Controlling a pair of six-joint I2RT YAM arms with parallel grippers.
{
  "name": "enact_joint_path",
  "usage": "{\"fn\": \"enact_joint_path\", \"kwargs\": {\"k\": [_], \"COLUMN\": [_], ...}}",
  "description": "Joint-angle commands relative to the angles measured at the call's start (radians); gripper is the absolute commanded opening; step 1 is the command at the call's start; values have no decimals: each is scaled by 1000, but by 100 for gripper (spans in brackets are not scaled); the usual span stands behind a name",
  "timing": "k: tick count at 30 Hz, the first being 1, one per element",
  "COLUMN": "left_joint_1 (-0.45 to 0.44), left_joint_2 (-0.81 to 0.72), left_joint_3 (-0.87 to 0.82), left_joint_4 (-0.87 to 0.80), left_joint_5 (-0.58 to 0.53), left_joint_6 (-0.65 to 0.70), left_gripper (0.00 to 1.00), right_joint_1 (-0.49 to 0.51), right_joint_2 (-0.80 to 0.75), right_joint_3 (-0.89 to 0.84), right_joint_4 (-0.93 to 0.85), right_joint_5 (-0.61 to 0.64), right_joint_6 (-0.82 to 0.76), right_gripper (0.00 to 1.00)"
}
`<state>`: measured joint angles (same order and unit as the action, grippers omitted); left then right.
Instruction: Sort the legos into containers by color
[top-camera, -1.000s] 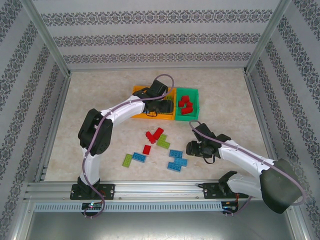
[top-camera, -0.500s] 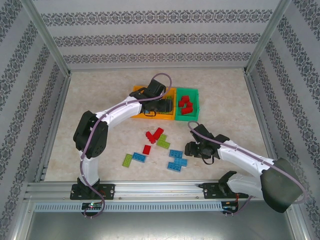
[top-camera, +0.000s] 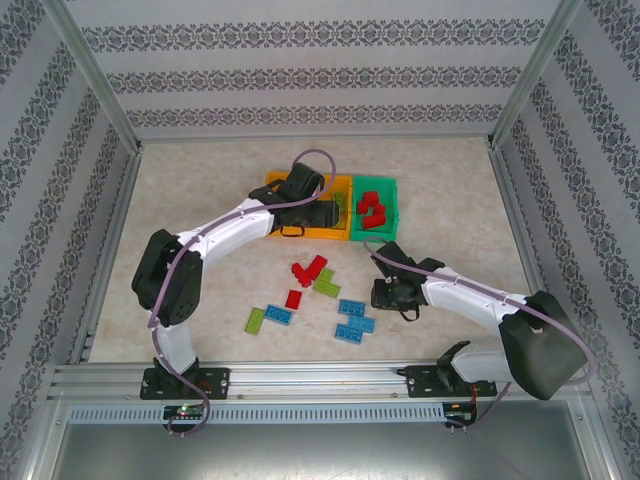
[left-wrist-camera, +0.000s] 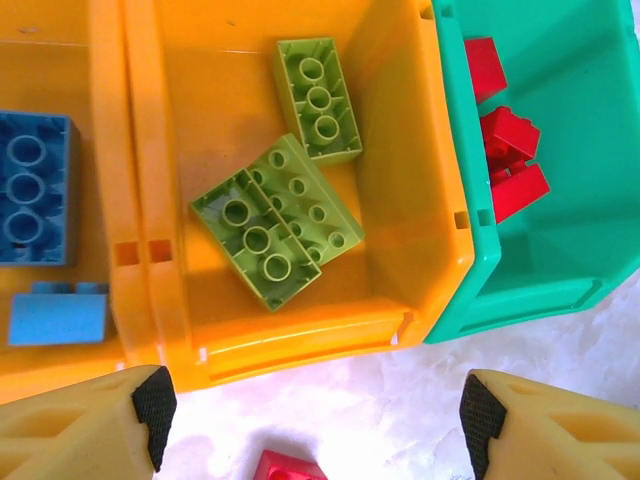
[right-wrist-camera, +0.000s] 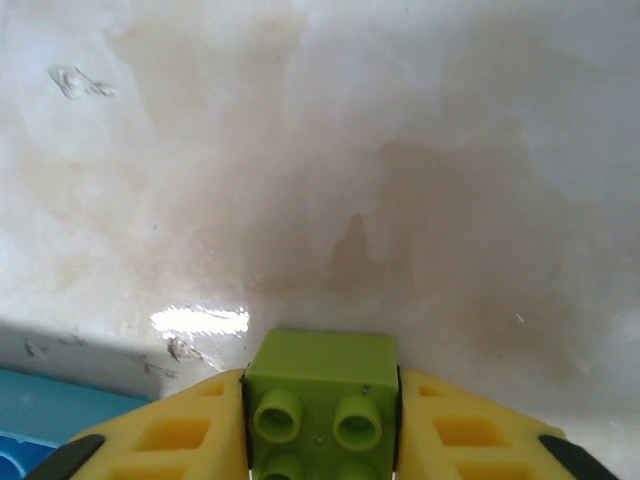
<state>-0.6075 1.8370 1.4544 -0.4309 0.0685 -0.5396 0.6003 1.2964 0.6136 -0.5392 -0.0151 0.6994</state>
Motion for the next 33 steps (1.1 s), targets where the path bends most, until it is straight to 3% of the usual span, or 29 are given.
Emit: {"fn": "enact_joint_path", "kwargs": {"k": [1,9,17,27,33], "left_joint_1": [-5,3,8,8,-5], "left_joint_2": [-70,-184,-337,-552,-620], "left_joint_3": [-45,-178,-353,-649,-747], "left_joint_4": [25,4,-72,-127,-146], "left_joint_5": [-61,-165,-232,-178,-159], "left_joint_6": [-12,-28,-74,-180,-220], "left_gripper": [78,83,84,85,83], "right_joint_1": [9,-40,-91,-146,-169], "right_joint_2": [-27,33,316,700,789], "right_joint_3": [49,265,653,1026,1110], "right_joint_4": [-14,43,75,-17,-41], "right_joint_5": [41,-6,-103,-137,-188], "right_joint_6": [-26,-104,-206,-280,-272], "right_gripper": [27,27,28,31,43]}}
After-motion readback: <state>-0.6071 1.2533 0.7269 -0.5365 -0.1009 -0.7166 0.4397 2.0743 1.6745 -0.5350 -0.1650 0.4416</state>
